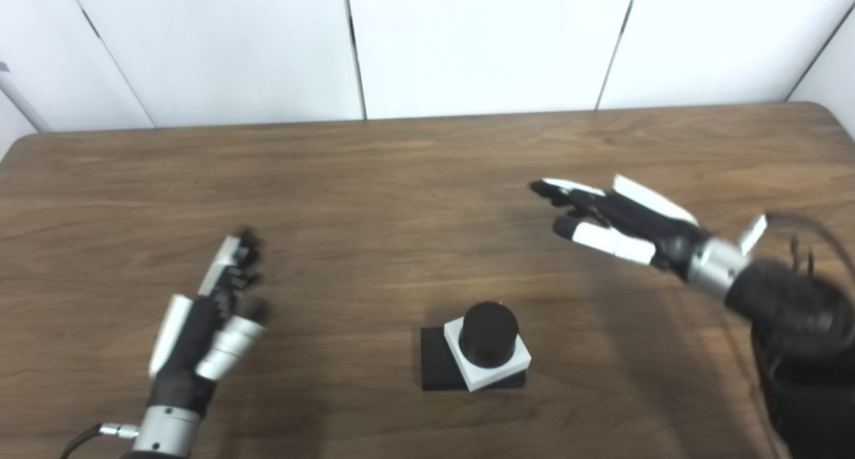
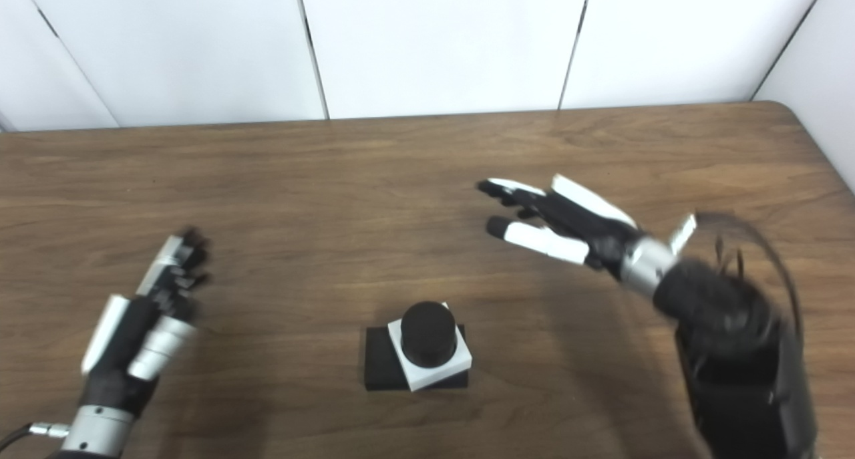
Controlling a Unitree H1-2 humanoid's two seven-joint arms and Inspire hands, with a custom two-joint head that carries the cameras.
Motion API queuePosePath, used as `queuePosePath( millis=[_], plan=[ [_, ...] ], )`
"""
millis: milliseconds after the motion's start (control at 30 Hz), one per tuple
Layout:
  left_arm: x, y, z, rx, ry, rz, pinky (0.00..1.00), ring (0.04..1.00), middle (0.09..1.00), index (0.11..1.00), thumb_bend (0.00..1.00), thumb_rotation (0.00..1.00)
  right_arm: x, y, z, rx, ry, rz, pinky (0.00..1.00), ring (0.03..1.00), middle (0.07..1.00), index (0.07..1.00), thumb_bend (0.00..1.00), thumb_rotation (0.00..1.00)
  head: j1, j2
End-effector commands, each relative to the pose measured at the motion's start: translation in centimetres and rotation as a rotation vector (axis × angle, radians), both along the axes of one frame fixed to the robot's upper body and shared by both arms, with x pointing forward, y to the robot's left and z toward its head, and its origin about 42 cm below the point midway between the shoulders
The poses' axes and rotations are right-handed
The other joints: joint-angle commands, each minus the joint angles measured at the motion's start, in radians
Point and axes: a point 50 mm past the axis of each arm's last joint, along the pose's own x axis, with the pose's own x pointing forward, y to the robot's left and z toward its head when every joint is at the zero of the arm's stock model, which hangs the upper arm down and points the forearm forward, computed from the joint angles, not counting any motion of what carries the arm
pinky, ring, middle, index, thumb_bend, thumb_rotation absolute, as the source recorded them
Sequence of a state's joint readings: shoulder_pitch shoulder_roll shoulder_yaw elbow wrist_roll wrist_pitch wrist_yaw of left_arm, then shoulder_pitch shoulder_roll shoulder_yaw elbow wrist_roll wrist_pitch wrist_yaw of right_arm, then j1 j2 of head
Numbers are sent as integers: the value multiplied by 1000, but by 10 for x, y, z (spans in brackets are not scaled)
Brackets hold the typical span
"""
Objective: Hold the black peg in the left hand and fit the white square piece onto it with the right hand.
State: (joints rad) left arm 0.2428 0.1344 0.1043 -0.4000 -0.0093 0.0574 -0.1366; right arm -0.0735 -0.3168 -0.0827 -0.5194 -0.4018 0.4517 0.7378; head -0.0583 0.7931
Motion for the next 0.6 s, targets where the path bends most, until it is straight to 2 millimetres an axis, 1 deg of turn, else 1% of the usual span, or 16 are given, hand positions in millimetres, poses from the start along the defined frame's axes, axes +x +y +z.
queuePosePath(
  millis=[0,33,67,100,167,233,267,333,400,567],
  plan=[
    [0,-2,6,-65,-58,51,991,987,985,988,774,903,1,-3,9,53,-128,-44,915,949,953,946,577,1000,-8,0],
    [-1,-1,4,-95,-65,77,996,984,984,988,744,912,-4,-3,1,117,-130,-82,916,953,959,950,577,1000,-14,0],
    [-2,0,2,-112,-72,100,999,993,994,996,708,930,-9,-2,-7,188,-126,-128,938,971,977,963,559,1000,-15,1],
    [-3,1,1,-112,-73,121,1000,997,997,998,692,942,-16,-1,-14,252,-124,-174,958,984,988,973,548,1000,-22,-1],
    [-4,3,-3,-103,-69,144,1000,1000,1000,1000,675,987,-27,1,-25,309,-136,-239,992,997,998,992,553,1000,-30,-1],
    [-6,7,-6,-99,-63,154,1000,1000,1000,1000,686,991,-38,3,-37,365,-168,-307,998,1000,999,998,536,1000,-46,-2],
    [-6,8,-8,-100,-60,156,1000,1000,1000,1000,702,982,-43,4,-44,419,-176,-340,979,994,995,998,533,1000,-50,-2],
    [-7,11,-11,-127,-56,158,1000,1000,1000,1000,725,950,-51,6,-56,498,-187,-398,990,999,999,1000,536,1000,-54,-3],
    [-7,13,-14,-137,-60,162,1000,1000,1000,1000,736,935,-57,7,-63,525,-197,-435,991,1000,1000,1000,526,1000,-56,-4],
    [-6,17,-19,-122,-70,176,1000,998,1000,1000,717,963,-66,6,-76,539,-206,-493,1000,1000,1000,1000,529,1000,-58,-3]
  ],
)
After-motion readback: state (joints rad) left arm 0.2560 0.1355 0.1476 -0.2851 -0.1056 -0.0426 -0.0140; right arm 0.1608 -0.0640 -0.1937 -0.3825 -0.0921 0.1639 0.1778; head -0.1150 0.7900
